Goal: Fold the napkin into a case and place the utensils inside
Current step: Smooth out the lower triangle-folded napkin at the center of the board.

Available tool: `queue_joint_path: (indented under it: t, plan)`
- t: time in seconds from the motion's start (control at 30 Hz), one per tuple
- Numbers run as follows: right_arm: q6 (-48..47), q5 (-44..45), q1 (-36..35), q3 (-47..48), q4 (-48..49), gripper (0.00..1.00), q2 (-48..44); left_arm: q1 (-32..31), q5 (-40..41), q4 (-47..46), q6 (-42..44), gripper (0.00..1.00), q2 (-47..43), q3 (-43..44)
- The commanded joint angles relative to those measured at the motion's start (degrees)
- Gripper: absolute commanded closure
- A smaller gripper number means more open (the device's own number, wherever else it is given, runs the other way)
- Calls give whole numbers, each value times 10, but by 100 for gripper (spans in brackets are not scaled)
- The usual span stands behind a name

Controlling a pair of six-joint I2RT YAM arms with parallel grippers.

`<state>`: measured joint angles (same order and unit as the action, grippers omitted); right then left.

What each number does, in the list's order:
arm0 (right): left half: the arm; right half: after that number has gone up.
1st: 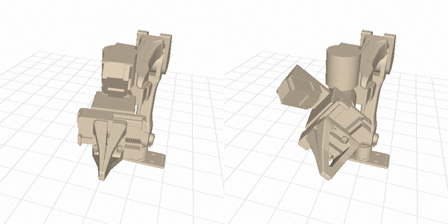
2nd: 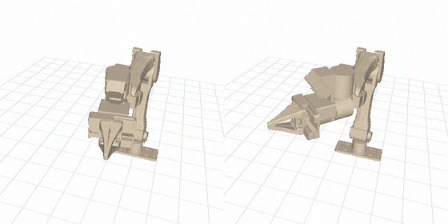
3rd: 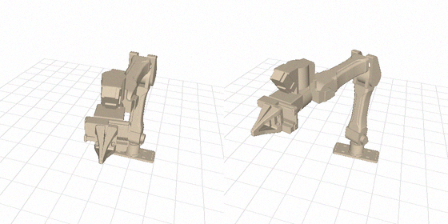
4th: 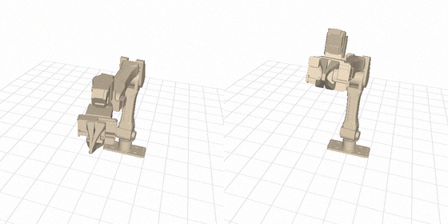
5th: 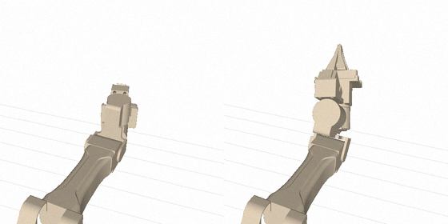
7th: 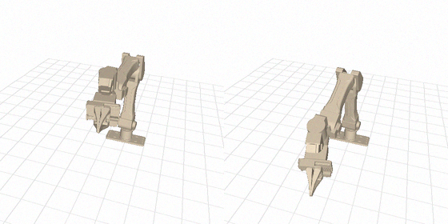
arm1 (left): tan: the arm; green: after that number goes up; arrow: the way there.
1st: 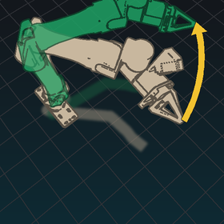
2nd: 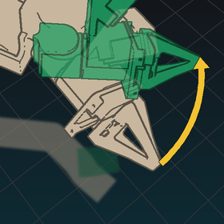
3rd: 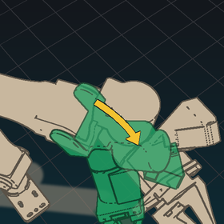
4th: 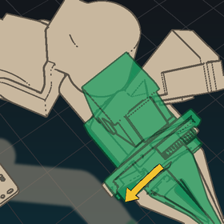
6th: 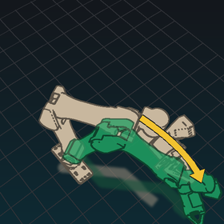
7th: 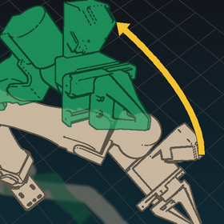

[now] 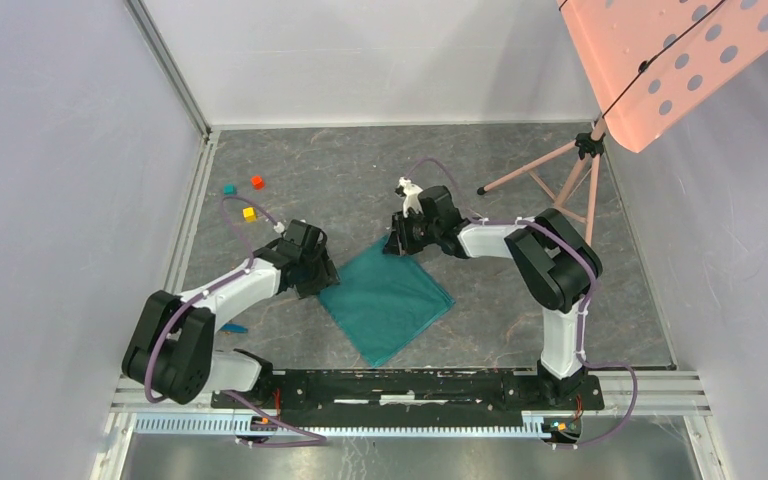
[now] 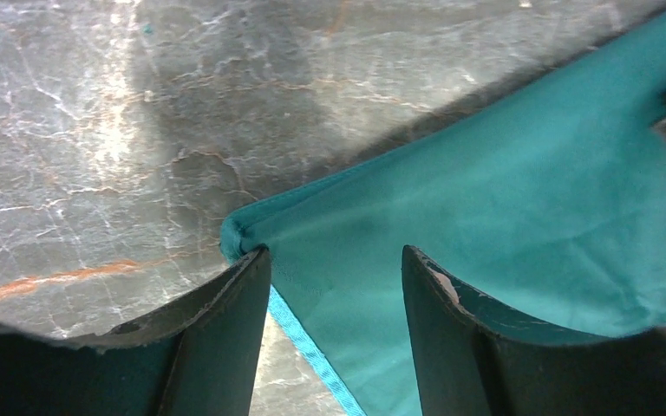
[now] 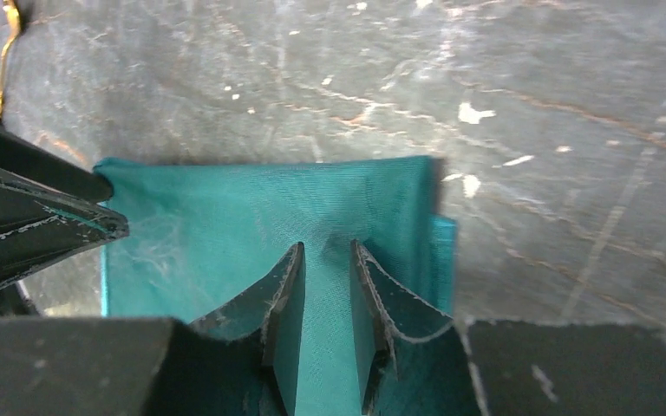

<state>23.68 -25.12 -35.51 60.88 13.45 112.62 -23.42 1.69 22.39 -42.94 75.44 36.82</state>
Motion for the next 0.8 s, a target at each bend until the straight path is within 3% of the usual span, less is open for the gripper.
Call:
queue_joint_path:
  t: [0.0, 0.2, 0.3, 0.5, 0.77]
  plan:
    - [-42, 16, 14, 0, 14, 69, 10, 10, 43, 0, 28, 36, 29, -13]
    - [-76, 49, 12, 31, -56, 70, -4, 9, 52, 25, 53, 36, 20, 6]
    - [-82, 51, 2, 45, -87, 67, -39, 10, -5, 23, 59, 31, -12, 21]
    - [-83, 46, -36, 10, -110, 61, -97, 8, -94, -1, 18, 31, -20, 33]
    - [-68, 99, -42, -60, -59, 75, -93, 15, -81, -41, 14, 32, 71, 34]
